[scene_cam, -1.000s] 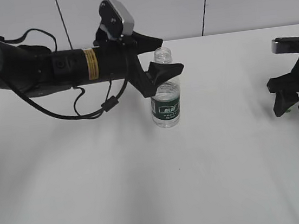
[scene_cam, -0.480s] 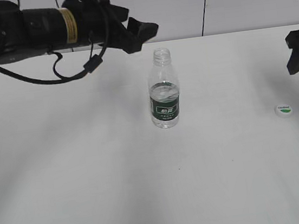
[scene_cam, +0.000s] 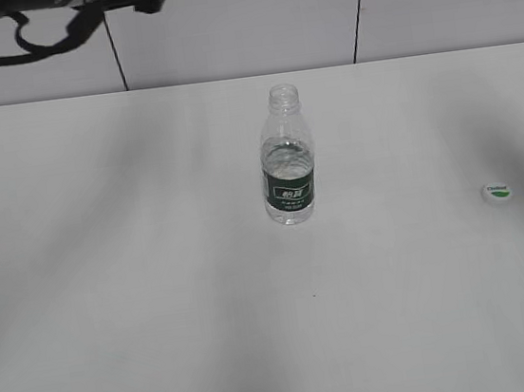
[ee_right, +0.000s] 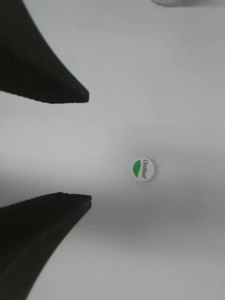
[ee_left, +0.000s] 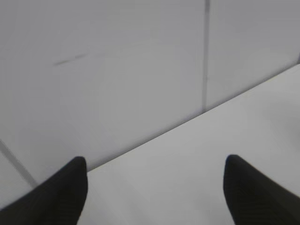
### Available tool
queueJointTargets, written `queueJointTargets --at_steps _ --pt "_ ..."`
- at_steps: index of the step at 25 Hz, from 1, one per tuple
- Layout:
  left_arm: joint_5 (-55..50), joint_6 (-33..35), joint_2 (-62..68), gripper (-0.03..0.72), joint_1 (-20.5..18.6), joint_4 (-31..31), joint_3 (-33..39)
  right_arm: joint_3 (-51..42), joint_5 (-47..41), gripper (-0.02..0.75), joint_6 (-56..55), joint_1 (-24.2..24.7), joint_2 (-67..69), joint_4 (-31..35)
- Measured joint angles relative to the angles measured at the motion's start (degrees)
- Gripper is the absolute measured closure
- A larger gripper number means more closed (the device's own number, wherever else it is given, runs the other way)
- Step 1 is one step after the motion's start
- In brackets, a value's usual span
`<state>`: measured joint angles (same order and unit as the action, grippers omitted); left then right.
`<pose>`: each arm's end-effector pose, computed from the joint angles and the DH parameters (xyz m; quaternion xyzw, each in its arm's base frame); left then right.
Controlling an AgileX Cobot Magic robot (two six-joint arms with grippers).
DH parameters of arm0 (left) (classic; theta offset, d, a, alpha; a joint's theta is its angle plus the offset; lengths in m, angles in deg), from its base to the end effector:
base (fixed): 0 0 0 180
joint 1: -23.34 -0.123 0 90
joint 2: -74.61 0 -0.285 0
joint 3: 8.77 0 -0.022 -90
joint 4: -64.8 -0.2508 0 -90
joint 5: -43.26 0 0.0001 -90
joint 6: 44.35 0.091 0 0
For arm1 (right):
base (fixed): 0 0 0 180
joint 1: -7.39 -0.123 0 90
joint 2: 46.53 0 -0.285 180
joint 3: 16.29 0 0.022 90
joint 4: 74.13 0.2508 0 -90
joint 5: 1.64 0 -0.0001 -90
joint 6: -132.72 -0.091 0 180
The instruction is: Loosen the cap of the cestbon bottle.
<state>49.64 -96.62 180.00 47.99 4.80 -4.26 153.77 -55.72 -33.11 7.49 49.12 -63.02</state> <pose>0.3651 -0.1771 0.3070 0.2500 0.7619 -0.1267 0.5839 0.3075 0.0137 0.2764 -0.0782 0.9775 0.0647 0.1851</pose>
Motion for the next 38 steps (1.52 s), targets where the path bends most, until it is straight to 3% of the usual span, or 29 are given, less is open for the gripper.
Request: queueJointTargets --at_steps 4,6,8,14,18,22,24,30,38 --pt "-21.2 0.6 -3.6 0.167 -0.1 1.6 0.0 0.0 -4.8 0.272 0.0 0.0 -1.3 0.0" --pt "-33.3 4.3 -4.9 0.186 -0.5 4.9 0.0 0.0 -7.0 0.272 0.0 0.0 -1.8 0.0" --pt "-41.7 11.5 -6.0 0.213 -1.5 12.1 0.0 0.0 -8.8 0.272 0.0 0.0 -2.2 0.0" --pt "-58.3 31.8 -6.6 0.260 -7.4 42.4 0.0 0.0 -14.2 0.272 -0.1 0.0 -3.6 0.0" --pt "-66.5 37.7 -6.6 0.264 -13.6 50.6 0.0 0.0 -15.1 0.272 -0.1 0.0 -4.9 -0.6" --pt "-74.8 43.4 -6.6 0.271 -20.3 55.0 -0.1 -0.3 -15.2 0.272 -2.9 0.0 -7.0 -0.9" --pt "-75.6 44.8 -7.5 0.272 -21.9 55.7 0.2 -1.2 -15.2 0.272 -4.2 0.0 -9.1 -0.9" --pt "-75.7 47.2 -18.7 0.272 -22.3 56.3 9.1 -10.8 -15.2 0.271 -5.1 0.0 -21.0 -0.9" --pt "-76.0 47.2 -52.5 0.272 -22.3 56.8 24.5 -25.2 -15.5 0.271 -5.1 0.0 -44.8 -0.9"
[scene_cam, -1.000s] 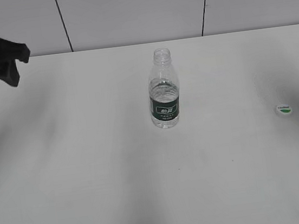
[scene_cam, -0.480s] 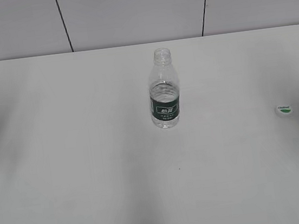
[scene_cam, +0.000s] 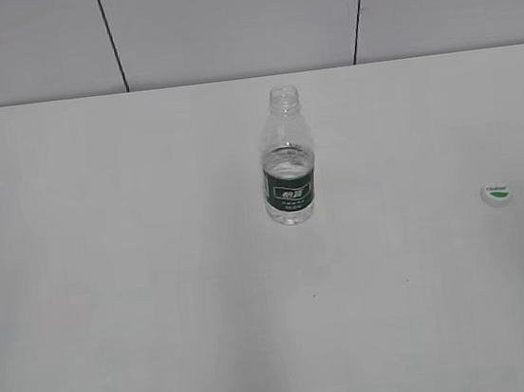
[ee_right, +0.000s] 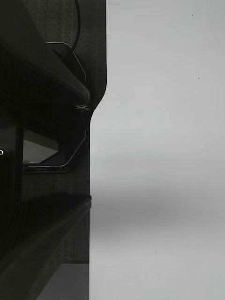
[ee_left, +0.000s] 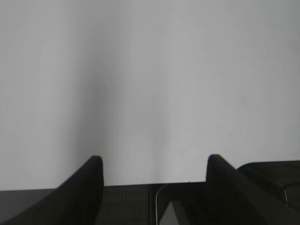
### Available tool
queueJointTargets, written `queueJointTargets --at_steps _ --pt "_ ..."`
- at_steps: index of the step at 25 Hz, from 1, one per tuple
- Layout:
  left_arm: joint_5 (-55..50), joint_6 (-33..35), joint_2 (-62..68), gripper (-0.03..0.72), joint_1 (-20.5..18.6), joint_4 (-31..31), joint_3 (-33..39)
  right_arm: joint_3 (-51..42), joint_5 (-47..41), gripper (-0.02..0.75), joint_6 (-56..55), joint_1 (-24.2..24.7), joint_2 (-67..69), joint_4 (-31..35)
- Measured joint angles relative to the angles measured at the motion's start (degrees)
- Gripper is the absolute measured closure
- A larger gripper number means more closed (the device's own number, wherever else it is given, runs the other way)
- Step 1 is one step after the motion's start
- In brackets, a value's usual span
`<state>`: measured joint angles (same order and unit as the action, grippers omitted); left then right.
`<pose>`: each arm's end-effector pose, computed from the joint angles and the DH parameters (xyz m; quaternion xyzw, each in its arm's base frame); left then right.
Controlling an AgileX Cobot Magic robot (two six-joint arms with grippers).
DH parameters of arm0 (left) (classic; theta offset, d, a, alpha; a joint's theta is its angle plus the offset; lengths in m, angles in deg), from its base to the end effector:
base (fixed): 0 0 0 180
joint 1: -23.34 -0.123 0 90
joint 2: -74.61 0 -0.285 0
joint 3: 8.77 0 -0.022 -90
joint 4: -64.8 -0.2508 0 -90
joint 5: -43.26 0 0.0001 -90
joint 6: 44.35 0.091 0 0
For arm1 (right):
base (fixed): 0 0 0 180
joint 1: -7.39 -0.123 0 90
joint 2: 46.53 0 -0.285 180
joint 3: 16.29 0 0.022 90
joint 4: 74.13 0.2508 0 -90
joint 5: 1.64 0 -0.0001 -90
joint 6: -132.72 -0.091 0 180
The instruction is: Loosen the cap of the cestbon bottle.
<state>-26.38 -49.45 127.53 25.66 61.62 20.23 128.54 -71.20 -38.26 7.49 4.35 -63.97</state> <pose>0.1167 0.0000 0.3275 -0.0205 0.9688 0.0116 0.2468 0.1063 0.0149 0.3017 -0.0631 0.9716 0.0706 0.2167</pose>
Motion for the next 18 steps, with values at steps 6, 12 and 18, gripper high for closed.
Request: queueJointTargets --at_steps 6,12,18 --pt "4.5 1.9 -24.8 0.273 0.0 0.2 7.0 -7.8 4.7 0.271 0.0 0.0 -17.3 -0.1" --pt "5.6 6.9 -41.3 0.290 0.0 1.1 15.1 -12.9 6.6 0.271 0.0 0.0 -31.6 -0.5" --pt "8.6 8.2 -45.5 0.291 0.0 4.5 17.3 -12.9 6.7 0.272 1.3 0.0 -41.7 -1.5"
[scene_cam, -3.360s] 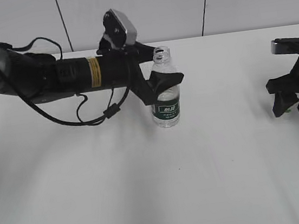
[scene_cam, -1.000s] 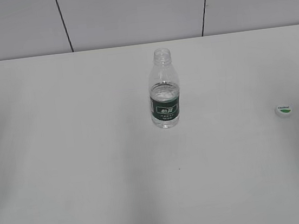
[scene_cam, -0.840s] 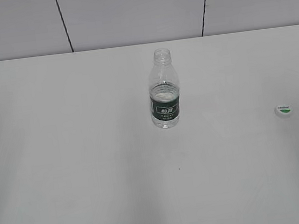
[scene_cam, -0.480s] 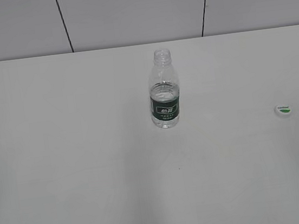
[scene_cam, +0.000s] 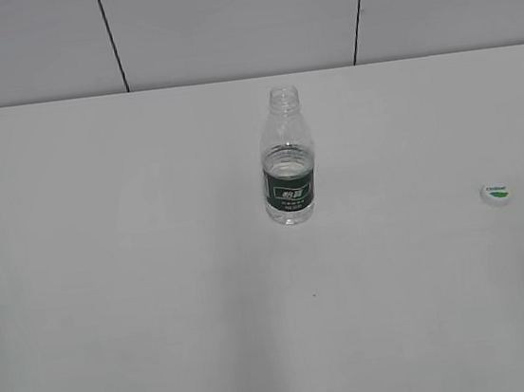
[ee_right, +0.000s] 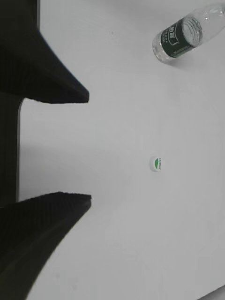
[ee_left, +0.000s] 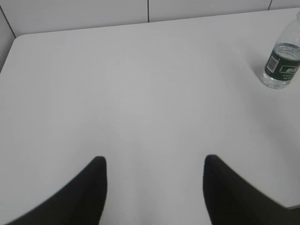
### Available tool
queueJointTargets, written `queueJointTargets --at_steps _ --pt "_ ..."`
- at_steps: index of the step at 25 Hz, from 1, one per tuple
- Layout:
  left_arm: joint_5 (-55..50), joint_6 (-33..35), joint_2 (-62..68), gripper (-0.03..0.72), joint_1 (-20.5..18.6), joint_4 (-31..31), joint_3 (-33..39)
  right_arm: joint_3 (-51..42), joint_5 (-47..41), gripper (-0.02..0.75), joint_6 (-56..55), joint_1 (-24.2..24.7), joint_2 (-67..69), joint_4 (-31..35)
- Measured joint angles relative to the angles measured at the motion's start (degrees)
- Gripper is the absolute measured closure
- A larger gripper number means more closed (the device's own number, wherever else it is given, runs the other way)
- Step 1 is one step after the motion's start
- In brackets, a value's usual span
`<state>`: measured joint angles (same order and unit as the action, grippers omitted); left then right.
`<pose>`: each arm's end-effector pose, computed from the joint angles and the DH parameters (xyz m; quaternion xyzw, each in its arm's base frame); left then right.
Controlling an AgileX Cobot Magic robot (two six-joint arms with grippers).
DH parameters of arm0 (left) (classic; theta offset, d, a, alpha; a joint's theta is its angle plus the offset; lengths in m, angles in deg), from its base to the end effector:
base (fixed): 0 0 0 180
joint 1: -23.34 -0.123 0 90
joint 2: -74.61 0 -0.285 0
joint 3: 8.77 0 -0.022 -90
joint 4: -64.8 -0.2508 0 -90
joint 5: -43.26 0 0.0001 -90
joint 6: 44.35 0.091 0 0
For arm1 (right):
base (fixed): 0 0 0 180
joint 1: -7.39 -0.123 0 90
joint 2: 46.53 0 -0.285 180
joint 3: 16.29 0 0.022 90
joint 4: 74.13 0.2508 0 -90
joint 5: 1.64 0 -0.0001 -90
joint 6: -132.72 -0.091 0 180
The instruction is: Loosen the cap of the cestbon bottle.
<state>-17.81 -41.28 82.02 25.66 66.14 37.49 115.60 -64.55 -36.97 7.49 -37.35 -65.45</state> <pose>-0.0111 -0.0014 0.2879 0.0403 0.8411 -0.0081 0.5392 -0.0041 0.0122 0.2774 -0.0806 0.8607 0.0302 0.5019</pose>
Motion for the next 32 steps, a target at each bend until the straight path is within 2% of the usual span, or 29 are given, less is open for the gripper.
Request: queueJointTargets --at_steps 14,19,32 --pt "0.6 0.2 0.0 0.305 0.0 0.4 0.2 -0.3 -0.1 0.272 0.2 0.0 -1.7 -1.1" --pt "0.6 0.2 0.0 0.324 0.0 -0.7 0.3 -0.3 -0.1 0.272 -1.3 0.0 -1.7 -5.5" --pt "0.7 0.2 0.0 0.377 0.0 -0.6 0.4 -0.3 0.0 0.272 -2.3 -0.1 -1.7 -4.7"
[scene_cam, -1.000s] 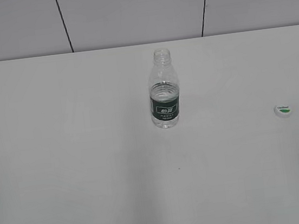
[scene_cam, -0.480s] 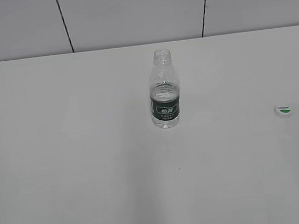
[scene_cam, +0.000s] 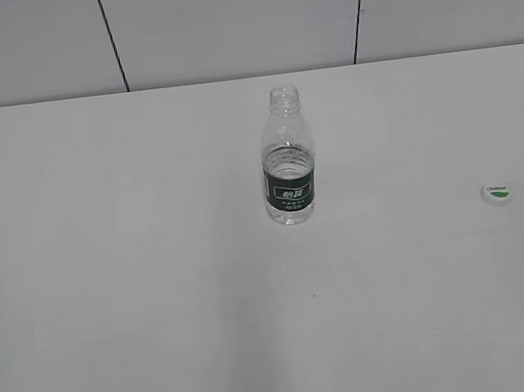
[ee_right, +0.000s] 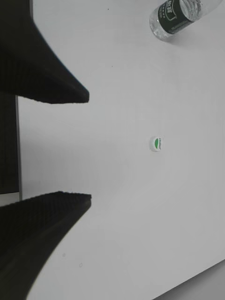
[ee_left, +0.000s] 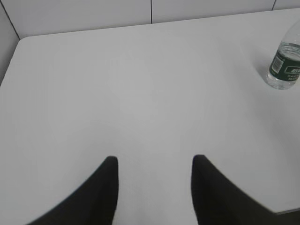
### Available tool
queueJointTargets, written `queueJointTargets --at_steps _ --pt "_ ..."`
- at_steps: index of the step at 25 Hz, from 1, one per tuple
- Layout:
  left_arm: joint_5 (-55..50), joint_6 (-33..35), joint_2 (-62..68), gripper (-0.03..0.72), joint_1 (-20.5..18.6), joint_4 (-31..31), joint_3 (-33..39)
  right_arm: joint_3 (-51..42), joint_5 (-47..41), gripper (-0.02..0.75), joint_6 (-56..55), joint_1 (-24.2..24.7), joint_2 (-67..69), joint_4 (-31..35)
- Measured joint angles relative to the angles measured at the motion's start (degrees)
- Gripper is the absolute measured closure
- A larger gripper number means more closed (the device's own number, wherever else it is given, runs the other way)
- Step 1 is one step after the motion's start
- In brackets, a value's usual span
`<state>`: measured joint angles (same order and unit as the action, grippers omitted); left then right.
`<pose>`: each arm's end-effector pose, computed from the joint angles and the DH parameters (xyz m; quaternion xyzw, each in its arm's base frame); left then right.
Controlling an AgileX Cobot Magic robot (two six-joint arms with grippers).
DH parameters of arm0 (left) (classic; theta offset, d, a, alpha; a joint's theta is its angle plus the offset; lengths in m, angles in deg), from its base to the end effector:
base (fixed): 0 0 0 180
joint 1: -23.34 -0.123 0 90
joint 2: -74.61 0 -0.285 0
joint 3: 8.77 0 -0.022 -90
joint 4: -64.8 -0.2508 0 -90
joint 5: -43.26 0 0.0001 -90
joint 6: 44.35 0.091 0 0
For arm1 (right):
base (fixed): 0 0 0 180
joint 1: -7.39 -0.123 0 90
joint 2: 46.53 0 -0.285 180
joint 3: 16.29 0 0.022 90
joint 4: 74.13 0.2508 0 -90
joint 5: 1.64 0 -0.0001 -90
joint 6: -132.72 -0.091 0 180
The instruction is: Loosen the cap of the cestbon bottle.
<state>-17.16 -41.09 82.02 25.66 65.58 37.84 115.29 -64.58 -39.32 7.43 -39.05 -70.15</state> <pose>-0.0098 -0.0007 0.2872 0.0413 0.8397 -0.0024 0.5414 -0.0077 0.0056 0.2751 -0.0615 0.8582 -0.0009 0.5096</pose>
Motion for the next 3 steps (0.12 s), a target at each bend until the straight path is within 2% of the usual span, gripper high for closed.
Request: queueJointTargets --at_steps 3 --pt "0.0 0.0 0.0 0.395 0.0 0.0 0.0 0.0 0.0 0.272 0.0 0.0 0.0 0.0"
